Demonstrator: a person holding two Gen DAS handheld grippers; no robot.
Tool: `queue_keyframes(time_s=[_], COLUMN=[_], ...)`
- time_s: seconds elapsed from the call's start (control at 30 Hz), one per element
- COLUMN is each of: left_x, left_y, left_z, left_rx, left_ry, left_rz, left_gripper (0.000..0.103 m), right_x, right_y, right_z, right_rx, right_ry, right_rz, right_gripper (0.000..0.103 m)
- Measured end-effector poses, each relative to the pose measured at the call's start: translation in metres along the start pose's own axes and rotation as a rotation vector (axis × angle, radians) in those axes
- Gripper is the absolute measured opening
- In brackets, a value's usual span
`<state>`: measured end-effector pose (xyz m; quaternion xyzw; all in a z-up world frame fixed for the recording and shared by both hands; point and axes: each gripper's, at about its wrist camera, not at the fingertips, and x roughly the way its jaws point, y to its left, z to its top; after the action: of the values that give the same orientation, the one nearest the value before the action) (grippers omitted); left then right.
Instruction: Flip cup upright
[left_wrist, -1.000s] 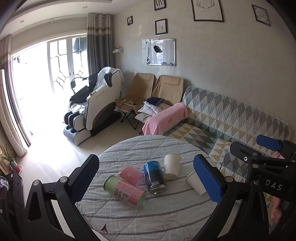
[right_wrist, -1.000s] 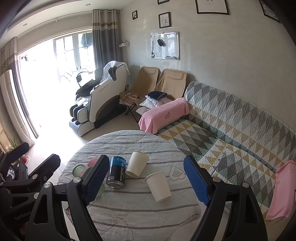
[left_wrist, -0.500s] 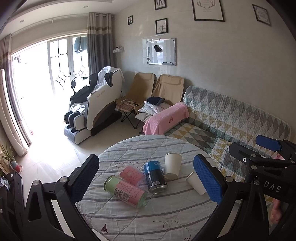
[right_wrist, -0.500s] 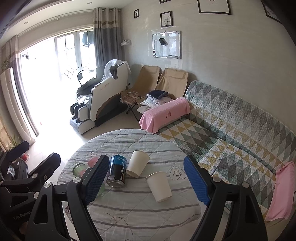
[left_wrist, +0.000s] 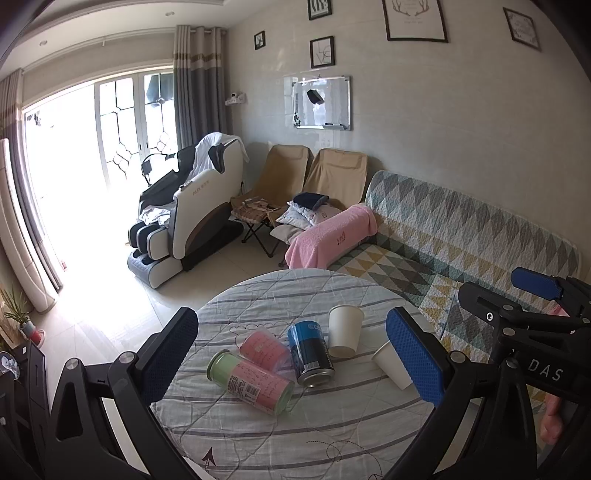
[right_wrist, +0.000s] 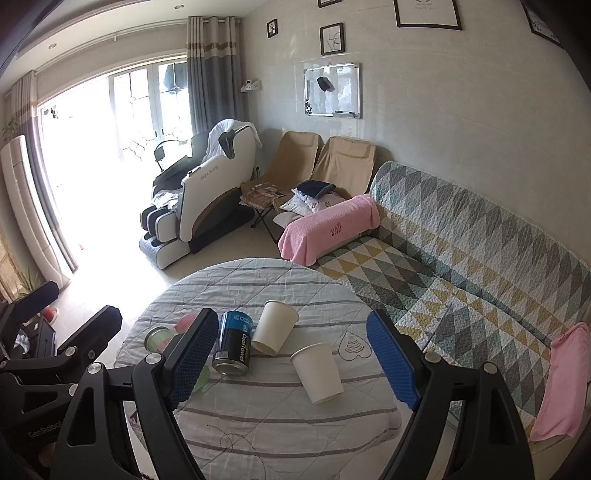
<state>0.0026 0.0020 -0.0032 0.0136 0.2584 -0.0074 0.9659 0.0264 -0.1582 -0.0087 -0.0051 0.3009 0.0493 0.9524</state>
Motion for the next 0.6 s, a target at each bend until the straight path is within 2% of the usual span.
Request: queue_keyframes(time_s=[0.33,0.5,0.6], left_x=[0.011,0.043,0.048], left_y=[0.006,0.003,0.002], left_z=[-0.005,-0.010,-0.010], left_rx=[-0.001,-0.001,0.000], left_ry=[0.005,0.033,0.053], left_rz=[-0.001,-0.004,-0.008], left_gripper=[0.103,0.103,0.103], right_x=[0.003,0.012,0.017], right_y=[0.001,0.005,0.006], right_z=[0.001,0.009,0.011], right_rx=[-0.003,-0.004,-0.006], right_ry=[0.004,0.026,0.041], right_rz=[0.001,0.004,0.006], right_gripper=[0.084,0.084,0.084])
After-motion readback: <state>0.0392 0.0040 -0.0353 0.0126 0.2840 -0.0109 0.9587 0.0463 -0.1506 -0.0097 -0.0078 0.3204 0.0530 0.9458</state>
